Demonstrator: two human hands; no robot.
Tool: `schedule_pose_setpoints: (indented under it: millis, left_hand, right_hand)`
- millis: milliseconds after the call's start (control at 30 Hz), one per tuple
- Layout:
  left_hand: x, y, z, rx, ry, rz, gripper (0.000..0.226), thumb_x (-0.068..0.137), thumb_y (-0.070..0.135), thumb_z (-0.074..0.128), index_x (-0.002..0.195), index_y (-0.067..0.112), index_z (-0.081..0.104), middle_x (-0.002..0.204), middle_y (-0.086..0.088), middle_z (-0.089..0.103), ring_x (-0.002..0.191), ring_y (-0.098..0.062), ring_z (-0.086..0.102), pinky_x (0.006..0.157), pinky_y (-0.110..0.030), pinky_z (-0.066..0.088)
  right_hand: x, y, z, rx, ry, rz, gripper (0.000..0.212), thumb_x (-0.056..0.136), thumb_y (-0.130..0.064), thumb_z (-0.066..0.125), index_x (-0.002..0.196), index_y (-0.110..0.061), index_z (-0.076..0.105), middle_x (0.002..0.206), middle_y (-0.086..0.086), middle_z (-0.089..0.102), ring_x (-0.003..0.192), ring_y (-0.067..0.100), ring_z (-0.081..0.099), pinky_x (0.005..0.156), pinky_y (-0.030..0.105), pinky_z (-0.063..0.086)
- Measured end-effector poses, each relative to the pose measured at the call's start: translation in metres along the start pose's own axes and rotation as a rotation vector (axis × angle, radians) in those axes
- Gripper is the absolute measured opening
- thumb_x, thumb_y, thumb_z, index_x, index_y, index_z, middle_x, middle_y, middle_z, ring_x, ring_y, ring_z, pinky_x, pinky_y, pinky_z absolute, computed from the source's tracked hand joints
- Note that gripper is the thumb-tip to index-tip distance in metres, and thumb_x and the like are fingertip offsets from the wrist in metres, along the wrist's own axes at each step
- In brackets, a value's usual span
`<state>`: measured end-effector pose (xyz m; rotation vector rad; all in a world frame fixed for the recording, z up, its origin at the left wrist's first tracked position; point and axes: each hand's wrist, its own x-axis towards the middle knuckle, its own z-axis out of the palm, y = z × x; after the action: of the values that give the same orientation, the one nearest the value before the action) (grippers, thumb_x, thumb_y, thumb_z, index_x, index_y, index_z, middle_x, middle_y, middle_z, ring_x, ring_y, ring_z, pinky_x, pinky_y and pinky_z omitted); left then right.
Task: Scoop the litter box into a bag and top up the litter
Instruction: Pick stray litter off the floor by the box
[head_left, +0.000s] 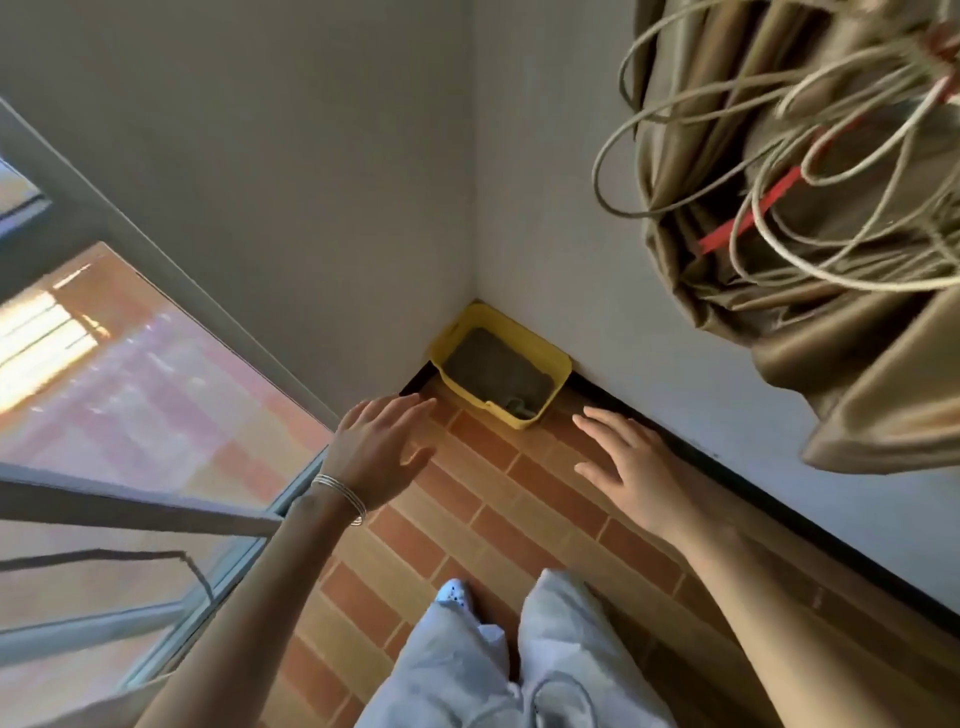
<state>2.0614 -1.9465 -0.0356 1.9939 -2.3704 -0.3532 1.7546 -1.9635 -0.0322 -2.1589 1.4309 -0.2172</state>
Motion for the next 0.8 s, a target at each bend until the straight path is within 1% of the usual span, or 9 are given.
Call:
schedule_pose_setpoints:
  millis: [133, 200, 300, 367, 467, 567, 633, 733, 800]
  left_hand:
    - [0.035, -0.027, -0.001, 0.008, -0.007, 0.026, 0.056, 0.09, 0.046, 0.051, 0.141, 0.029, 0.037, 0.143, 0.002, 0.045, 0.132, -0.022, 0.039, 0.109, -0.042, 0.029]
    - [0.049, -0.034, 0.0, 0.023, -0.032, 0.041, 0.056, 0.09, 0.046, 0.05, 0.142, 0.029, 0.035, 0.144, 0.003, 0.043, 0.134, -0.021, 0.037, 0.11, -0.042, 0.028]
    - [0.067, -0.048, 0.0, 0.005, -0.025, -0.002, 0.056, 0.091, 0.046, 0.049, 0.142, 0.03, 0.034, 0.145, 0.004, 0.041, 0.135, -0.02, 0.035, 0.111, -0.043, 0.029]
    - [0.077, -0.055, 0.001, -0.003, -0.017, -0.007, 0.056, 0.091, 0.045, 0.05, 0.142, 0.03, 0.035, 0.145, 0.003, 0.042, 0.135, -0.02, 0.035, 0.111, -0.043, 0.029]
    - [0.098, -0.058, 0.009, 0.015, -0.026, 0.034, 0.056, 0.09, 0.043, 0.052, 0.141, 0.028, 0.037, 0.145, 0.002, 0.042, 0.135, -0.021, 0.036, 0.11, -0.042, 0.029]
    - [0.127, -0.058, 0.03, 0.006, -0.049, 0.068, 0.056, 0.09, 0.044, 0.051, 0.142, 0.029, 0.036, 0.147, 0.005, 0.039, 0.136, -0.018, 0.033, 0.112, -0.038, 0.026]
    - [0.148, -0.063, 0.052, -0.029, -0.063, 0.076, 0.055, 0.09, 0.044, 0.049, 0.142, 0.03, 0.035, 0.147, 0.005, 0.038, 0.137, -0.018, 0.032, 0.113, -0.038, 0.025]
    - [0.187, -0.077, 0.099, -0.102, -0.059, 0.062, 0.054, 0.091, 0.044, 0.047, 0.141, 0.028, 0.036, 0.145, 0.002, 0.041, 0.136, -0.021, 0.033, 0.111, -0.041, 0.027]
    - [0.215, -0.088, 0.141, -0.106, -0.067, 0.079, 0.054, 0.091, 0.043, 0.048, 0.141, 0.028, 0.036, 0.145, 0.002, 0.041, 0.135, -0.021, 0.034, 0.111, -0.04, 0.026]
  right_hand:
    - [0.024, 0.001, -0.004, -0.031, 0.027, 0.023, 0.049, 0.091, -0.027, 0.056, 0.136, -0.015, 0.044, 0.142, 0.001, 0.041, 0.132, 0.015, 0.037, 0.111, 0.043, 0.025]
    - [0.038, 0.003, -0.005, -0.066, 0.026, 0.027, 0.049, 0.091, -0.029, 0.056, 0.136, -0.016, 0.043, 0.142, 0.0, 0.041, 0.132, 0.014, 0.037, 0.112, 0.04, 0.025]
    - [0.063, 0.008, -0.007, -0.059, 0.017, 0.014, 0.049, 0.091, -0.028, 0.056, 0.136, -0.016, 0.043, 0.142, -0.001, 0.041, 0.132, 0.013, 0.036, 0.111, 0.035, 0.023]
    - [0.078, 0.012, -0.006, -0.05, 0.01, 0.011, 0.049, 0.091, -0.028, 0.056, 0.136, -0.016, 0.043, 0.142, 0.0, 0.041, 0.132, 0.014, 0.036, 0.111, 0.035, 0.023]
    - [0.102, 0.022, 0.0, -0.045, -0.005, 0.012, 0.048, 0.091, -0.029, 0.056, 0.136, -0.016, 0.044, 0.142, -0.001, 0.041, 0.132, 0.013, 0.036, 0.111, 0.037, 0.025]
    - [0.128, 0.035, 0.01, -0.019, -0.043, 0.02, 0.048, 0.09, -0.025, 0.057, 0.135, -0.014, 0.044, 0.141, 0.001, 0.041, 0.132, 0.014, 0.037, 0.111, 0.036, 0.026]
    - [0.143, 0.045, 0.021, 0.015, -0.062, 0.038, 0.048, 0.09, -0.022, 0.059, 0.134, -0.012, 0.045, 0.14, 0.003, 0.043, 0.13, 0.015, 0.038, 0.111, 0.035, 0.027]
    - [0.167, 0.072, 0.047, 0.021, -0.069, 0.046, 0.047, 0.088, -0.02, 0.061, 0.132, -0.009, 0.048, 0.136, 0.004, 0.046, 0.128, 0.015, 0.042, 0.109, 0.025, 0.027]
    - [0.185, 0.098, 0.075, -0.019, -0.063, 0.053, 0.046, 0.087, -0.02, 0.062, 0.13, -0.009, 0.05, 0.134, 0.004, 0.048, 0.126, 0.016, 0.044, 0.106, 0.022, 0.026]
